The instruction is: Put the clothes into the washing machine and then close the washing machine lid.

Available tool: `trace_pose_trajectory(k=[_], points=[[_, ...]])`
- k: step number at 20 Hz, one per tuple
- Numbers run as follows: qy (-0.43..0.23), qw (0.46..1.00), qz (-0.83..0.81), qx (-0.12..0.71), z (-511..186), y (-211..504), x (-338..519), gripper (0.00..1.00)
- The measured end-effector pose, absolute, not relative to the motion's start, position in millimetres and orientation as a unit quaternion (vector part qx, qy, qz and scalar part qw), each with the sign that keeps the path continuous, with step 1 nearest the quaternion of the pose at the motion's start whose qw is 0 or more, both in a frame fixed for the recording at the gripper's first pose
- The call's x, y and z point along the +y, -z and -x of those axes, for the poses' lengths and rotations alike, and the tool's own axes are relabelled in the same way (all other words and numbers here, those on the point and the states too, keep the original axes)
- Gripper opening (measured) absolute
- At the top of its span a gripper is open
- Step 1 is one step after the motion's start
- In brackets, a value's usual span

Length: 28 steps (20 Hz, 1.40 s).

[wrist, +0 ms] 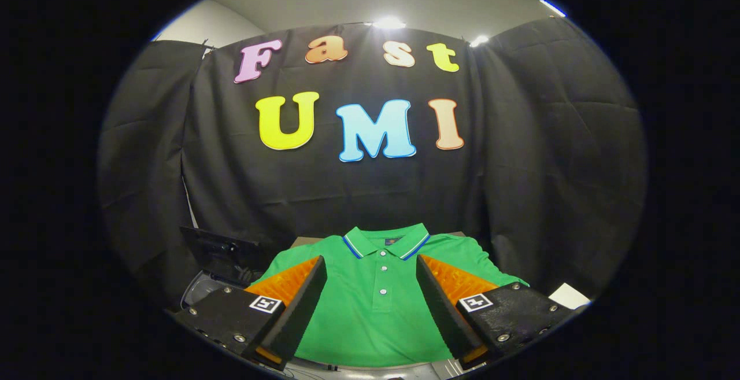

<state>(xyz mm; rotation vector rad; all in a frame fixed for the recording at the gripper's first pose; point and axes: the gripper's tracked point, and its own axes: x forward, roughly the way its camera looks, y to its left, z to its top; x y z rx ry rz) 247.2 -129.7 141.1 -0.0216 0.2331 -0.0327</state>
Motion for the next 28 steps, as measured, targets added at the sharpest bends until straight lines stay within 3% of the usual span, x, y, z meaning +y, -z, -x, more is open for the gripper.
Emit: trace_pose_trajectory(k=[18,25,27,28], points=[[-0.006,0.942,-0.001,0.336,-324,-46,-141,0.96],[-0.012,0.934,0.03,0.357,-321,-39,-142,0.95],[-0.016,0.931,0.034,0.363,-322,-41,-145,0.88],[-0.018,0.93,0.038,0.366,-323,-40,-145,0.8]])
